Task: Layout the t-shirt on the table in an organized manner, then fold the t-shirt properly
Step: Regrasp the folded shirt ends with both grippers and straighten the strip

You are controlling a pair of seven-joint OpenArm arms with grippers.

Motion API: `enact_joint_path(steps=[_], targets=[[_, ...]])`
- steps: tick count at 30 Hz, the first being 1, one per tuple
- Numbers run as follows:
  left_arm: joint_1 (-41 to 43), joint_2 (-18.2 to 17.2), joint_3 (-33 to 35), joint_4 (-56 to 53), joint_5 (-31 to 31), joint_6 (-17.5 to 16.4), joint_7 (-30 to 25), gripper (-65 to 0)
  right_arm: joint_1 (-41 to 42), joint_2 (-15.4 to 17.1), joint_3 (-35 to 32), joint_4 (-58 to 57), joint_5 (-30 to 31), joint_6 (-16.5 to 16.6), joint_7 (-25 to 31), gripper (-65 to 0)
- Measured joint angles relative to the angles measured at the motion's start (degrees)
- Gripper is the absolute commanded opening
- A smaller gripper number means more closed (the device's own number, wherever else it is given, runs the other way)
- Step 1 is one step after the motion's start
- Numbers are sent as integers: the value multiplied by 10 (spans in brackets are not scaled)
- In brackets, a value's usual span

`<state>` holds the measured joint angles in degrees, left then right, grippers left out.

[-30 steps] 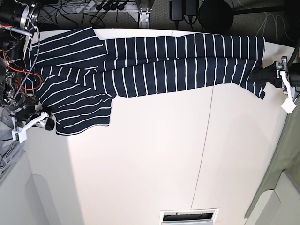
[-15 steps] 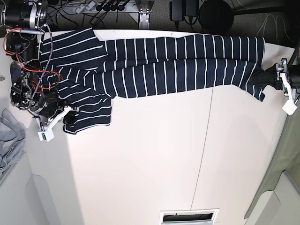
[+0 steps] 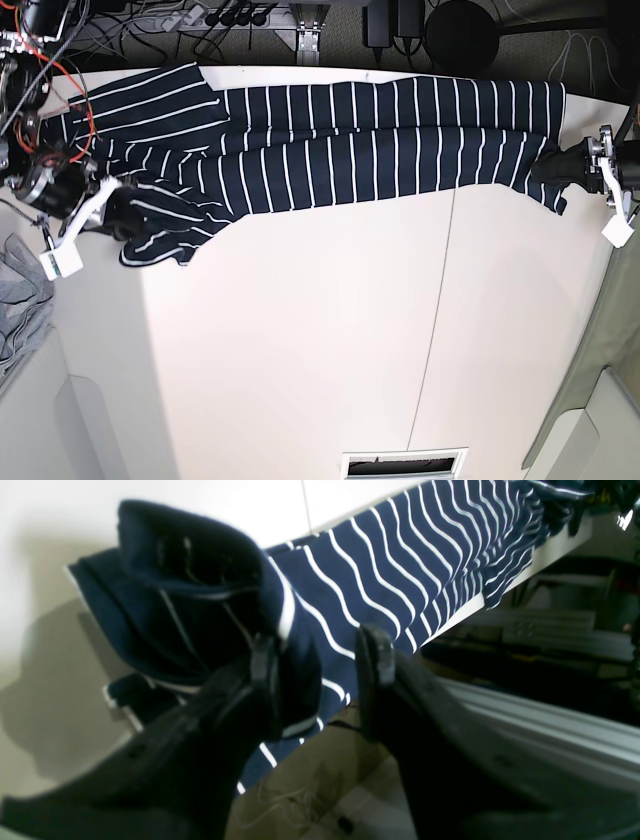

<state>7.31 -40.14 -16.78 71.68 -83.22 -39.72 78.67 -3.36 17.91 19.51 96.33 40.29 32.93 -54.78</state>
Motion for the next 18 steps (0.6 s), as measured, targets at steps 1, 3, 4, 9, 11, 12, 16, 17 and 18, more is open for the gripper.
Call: enact_joint_path(steps=[1, 3, 4, 9, 11, 12, 16, 17, 18], targets=[[0, 0, 0, 0, 0, 0, 2, -406, -22, 0, 4, 16, -1, 1, -2, -650], [0, 0, 0, 0, -2, 0, 16, -406, -61, 0, 14, 46, 0, 2, -1, -650], [0, 0, 0, 0, -2, 0, 16, -406, -78, -2, 19, 59, 3, 2, 3, -650], [0, -2, 0, 0, -2, 0, 16, -406, -140, -1, 37, 73, -13, 3, 23, -650], [6, -5, 0, 0, -3, 0, 15, -404, -156, -1, 37, 69, -27, 2, 44, -650], [11, -5, 0, 0, -3, 0, 15, -393, -160, -1, 37, 64, -33, 2, 57, -650], [39, -5, 0, 0, -2, 0, 14, -334, -155, -1, 37, 42, -52, -4, 76, -343], [46, -5, -2, 0, -2, 0, 3, -331, -155, -1, 37, 41, -52, -7, 77, -298], [53, -4, -4, 0, 13, 0, -20, -331, -155, -1, 37, 40, -52, -7, 79, -290]])
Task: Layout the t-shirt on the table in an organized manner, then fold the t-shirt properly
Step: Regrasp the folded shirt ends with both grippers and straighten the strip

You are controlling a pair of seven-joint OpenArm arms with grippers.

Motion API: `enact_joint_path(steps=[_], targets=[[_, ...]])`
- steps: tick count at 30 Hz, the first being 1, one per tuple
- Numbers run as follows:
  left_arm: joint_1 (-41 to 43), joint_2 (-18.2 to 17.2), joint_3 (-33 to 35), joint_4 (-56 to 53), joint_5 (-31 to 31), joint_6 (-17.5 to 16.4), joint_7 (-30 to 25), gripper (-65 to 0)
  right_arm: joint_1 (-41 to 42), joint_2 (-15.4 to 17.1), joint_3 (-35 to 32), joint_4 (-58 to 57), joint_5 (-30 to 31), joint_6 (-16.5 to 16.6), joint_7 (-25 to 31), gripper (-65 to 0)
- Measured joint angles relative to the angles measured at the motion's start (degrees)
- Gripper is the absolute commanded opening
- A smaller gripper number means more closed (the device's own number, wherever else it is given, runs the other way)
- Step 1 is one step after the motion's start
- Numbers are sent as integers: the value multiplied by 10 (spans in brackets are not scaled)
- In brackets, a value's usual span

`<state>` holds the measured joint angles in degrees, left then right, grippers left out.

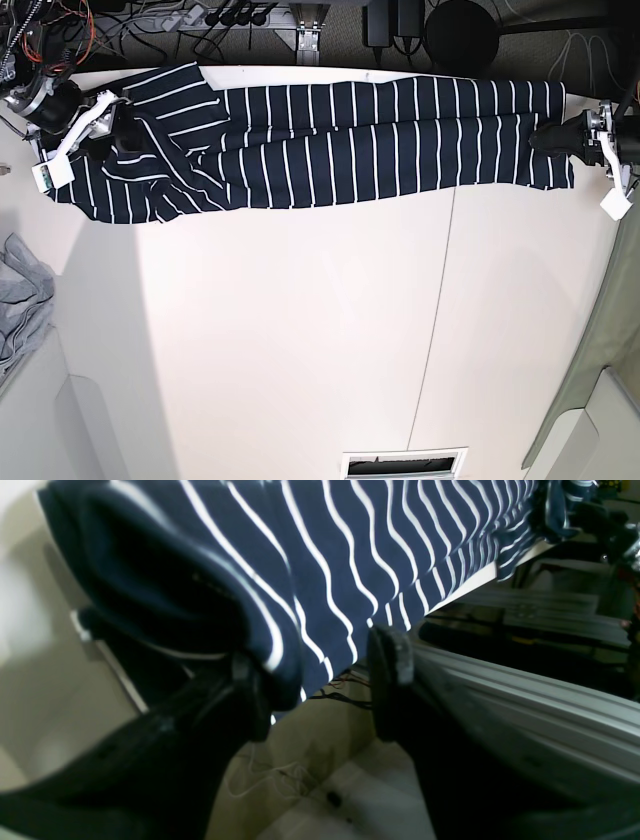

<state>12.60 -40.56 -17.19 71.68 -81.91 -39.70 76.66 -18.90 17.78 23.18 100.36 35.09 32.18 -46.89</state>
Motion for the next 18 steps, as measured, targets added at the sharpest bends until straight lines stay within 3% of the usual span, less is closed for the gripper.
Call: enact_joint_path(steps=[3, 8, 18], targets=[[5, 6, -27, 0, 111, 0, -63, -331, 0, 0, 0, 0, 0, 0, 9, -290], [3, 36, -81, 0, 219, 0, -136, -331, 0, 0, 0, 0, 0, 0, 14, -290], [13, 81, -83, -11, 295, 2, -180, -329, 0, 0, 0, 0, 0, 0, 14, -290]])
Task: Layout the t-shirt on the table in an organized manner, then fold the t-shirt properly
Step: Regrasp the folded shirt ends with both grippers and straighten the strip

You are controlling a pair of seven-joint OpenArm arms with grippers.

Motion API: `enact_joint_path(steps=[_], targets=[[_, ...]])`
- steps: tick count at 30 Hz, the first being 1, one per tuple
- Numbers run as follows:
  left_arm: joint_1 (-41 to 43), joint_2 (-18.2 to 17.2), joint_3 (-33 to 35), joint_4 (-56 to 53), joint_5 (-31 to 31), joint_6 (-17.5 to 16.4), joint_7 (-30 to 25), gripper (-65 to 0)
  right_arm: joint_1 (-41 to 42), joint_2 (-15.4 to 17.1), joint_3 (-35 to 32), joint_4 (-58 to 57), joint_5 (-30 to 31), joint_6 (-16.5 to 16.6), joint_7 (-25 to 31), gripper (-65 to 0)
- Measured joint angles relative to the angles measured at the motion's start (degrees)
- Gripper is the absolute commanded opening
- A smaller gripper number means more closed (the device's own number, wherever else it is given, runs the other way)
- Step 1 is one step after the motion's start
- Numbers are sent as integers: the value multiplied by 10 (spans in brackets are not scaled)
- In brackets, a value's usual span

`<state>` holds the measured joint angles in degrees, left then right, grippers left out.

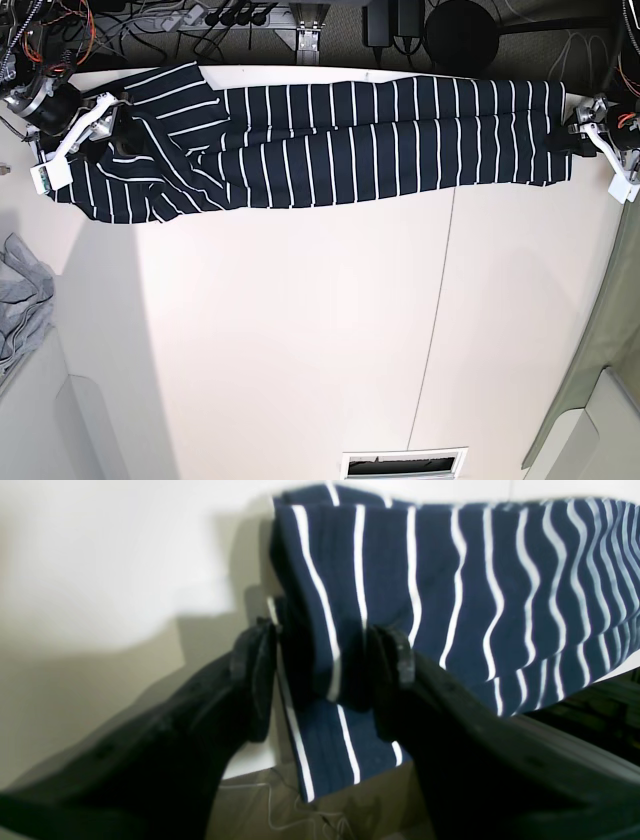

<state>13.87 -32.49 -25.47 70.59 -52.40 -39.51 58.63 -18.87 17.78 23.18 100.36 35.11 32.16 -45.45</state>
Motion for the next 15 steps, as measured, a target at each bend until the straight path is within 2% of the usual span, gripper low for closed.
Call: enact_joint_path(steps=[3, 9, 15], targets=[[14, 4, 0, 0, 3, 0, -3, -288, 0, 0, 0, 0, 0, 0, 0, -290], [43, 6, -1, 0, -26, -1, -10, -288, 0, 0, 0, 0, 0, 0, 0, -290], [43, 35, -4, 2, -43, -4, -14, -289, 0, 0, 0, 0, 0, 0, 0, -290]])
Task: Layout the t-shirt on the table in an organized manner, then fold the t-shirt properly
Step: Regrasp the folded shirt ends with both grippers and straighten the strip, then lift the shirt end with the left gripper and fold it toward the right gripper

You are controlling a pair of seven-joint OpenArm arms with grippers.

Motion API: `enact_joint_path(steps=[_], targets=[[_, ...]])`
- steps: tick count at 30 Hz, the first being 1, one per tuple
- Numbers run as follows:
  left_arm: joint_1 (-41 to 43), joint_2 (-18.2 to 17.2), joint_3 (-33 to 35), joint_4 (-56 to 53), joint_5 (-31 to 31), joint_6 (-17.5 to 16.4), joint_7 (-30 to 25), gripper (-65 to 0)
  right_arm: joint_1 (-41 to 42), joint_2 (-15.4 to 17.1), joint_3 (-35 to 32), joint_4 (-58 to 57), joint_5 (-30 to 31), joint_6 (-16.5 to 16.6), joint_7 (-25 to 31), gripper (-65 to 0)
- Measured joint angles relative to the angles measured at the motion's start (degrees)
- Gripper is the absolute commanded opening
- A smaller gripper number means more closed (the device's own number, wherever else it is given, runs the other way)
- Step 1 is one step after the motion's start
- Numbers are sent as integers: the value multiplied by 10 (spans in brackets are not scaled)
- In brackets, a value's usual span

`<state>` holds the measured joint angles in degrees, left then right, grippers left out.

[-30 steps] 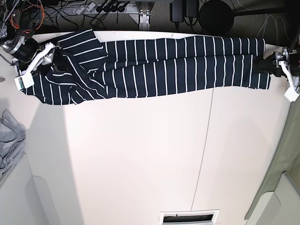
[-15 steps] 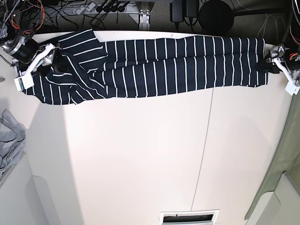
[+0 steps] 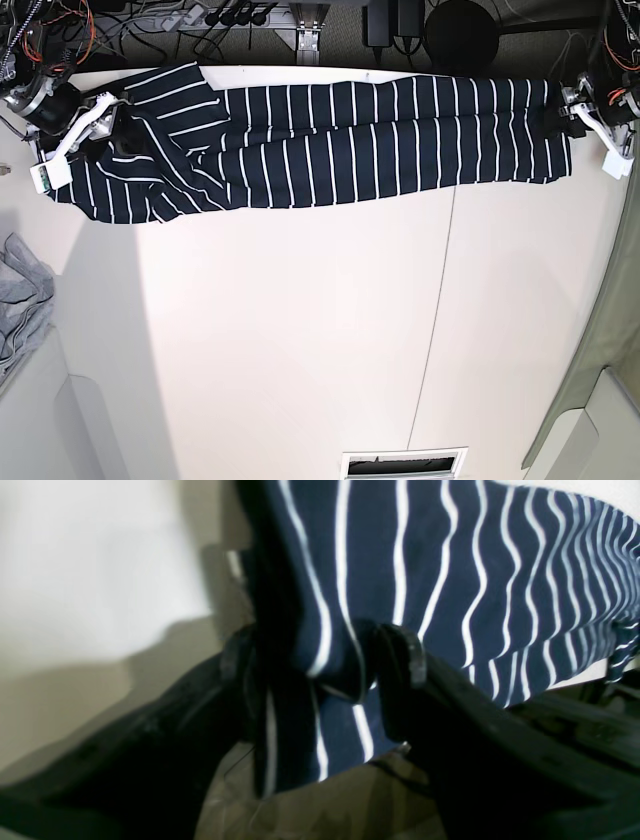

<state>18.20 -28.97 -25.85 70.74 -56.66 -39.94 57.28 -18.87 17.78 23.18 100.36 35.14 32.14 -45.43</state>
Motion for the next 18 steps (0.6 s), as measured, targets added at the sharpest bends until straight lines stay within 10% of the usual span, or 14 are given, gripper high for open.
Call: enact_joint_path(steps=[3, 7, 18], targets=[[-1, 16, 5, 0, -23, 0, -3, -317, 2, 0, 0, 0, 2, 0, 0, -291], [0, 26, 7, 0, -14, 0, -12, -650, 1, 0, 0, 0, 4, 0, 0, -291], [-19, -38, -22, 59, -42, 5, 32, -650, 1, 0, 0, 0, 3, 0, 0, -291]])
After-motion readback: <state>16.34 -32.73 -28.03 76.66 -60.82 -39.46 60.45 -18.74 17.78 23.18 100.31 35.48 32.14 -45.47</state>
